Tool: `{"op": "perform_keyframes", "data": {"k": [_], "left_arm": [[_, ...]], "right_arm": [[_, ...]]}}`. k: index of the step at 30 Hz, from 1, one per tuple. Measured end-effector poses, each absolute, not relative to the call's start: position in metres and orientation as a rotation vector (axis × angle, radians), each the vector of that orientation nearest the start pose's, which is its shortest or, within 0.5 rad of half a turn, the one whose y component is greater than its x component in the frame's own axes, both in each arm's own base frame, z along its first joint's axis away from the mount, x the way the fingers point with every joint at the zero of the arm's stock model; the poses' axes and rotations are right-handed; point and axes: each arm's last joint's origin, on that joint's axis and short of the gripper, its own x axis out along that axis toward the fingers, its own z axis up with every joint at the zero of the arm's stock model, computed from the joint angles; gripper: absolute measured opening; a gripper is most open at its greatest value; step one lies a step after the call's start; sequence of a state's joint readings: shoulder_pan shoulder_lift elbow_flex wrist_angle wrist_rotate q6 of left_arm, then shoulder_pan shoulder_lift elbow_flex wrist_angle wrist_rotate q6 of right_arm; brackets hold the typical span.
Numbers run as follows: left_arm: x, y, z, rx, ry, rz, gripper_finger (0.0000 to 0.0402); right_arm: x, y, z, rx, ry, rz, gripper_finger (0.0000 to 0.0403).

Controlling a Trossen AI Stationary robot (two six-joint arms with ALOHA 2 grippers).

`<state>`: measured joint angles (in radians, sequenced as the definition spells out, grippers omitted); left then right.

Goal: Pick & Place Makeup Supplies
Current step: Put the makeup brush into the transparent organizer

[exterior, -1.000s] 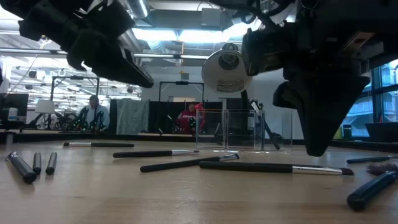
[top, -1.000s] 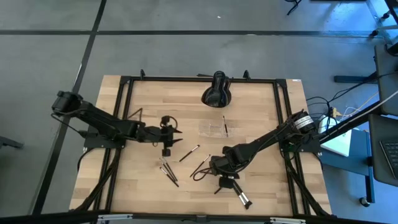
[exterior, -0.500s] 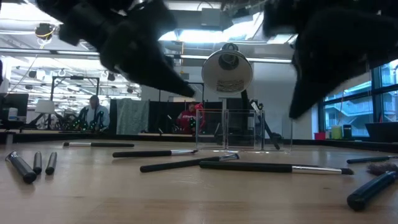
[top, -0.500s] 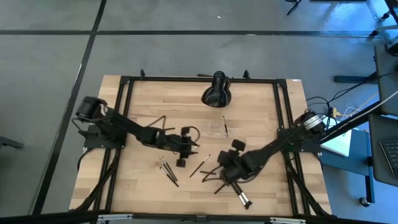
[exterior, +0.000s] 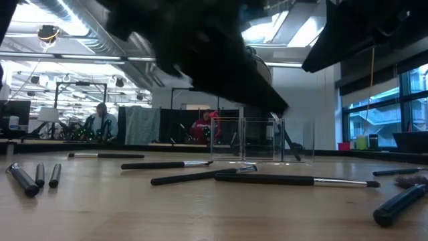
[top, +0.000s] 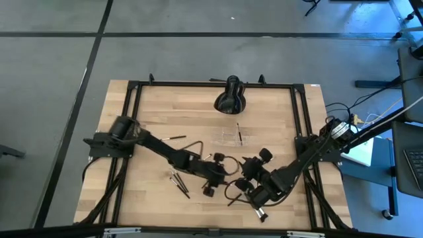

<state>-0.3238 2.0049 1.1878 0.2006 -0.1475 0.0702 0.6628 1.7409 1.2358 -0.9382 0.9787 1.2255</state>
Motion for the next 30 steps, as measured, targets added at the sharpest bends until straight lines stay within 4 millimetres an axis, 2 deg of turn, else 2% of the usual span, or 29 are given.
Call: {"op": "perform_keyframes", "data": {"k": [4, 9, 17, 30], "left_arm": [[0.416, -0.135, 0.135, 0.222, 0.654, -0.201, 0.0141], [0.423, -0.139, 0.119, 0.246, 0.745, -0.207, 0.0141], [0.423, -0.139, 0.116, 0.253, 0.778, -0.213, 0.0138], [0.421, -0.134, 0.114, 0.182, 0.833, -0.178, 0.005]], "right_arm": [[0.266, 0.178, 0.215, 0.083, 0.593, -0.754, 0.0108], [0.265, 0.178, 0.215, 0.093, 0.59, -0.76, 0.0108], [0.264, 0.177, 0.215, 0.108, 0.592, -0.773, 0.0108], [0.264, 0.177, 0.214, 0.173, 0.586, -0.784, 0.0108]]}}
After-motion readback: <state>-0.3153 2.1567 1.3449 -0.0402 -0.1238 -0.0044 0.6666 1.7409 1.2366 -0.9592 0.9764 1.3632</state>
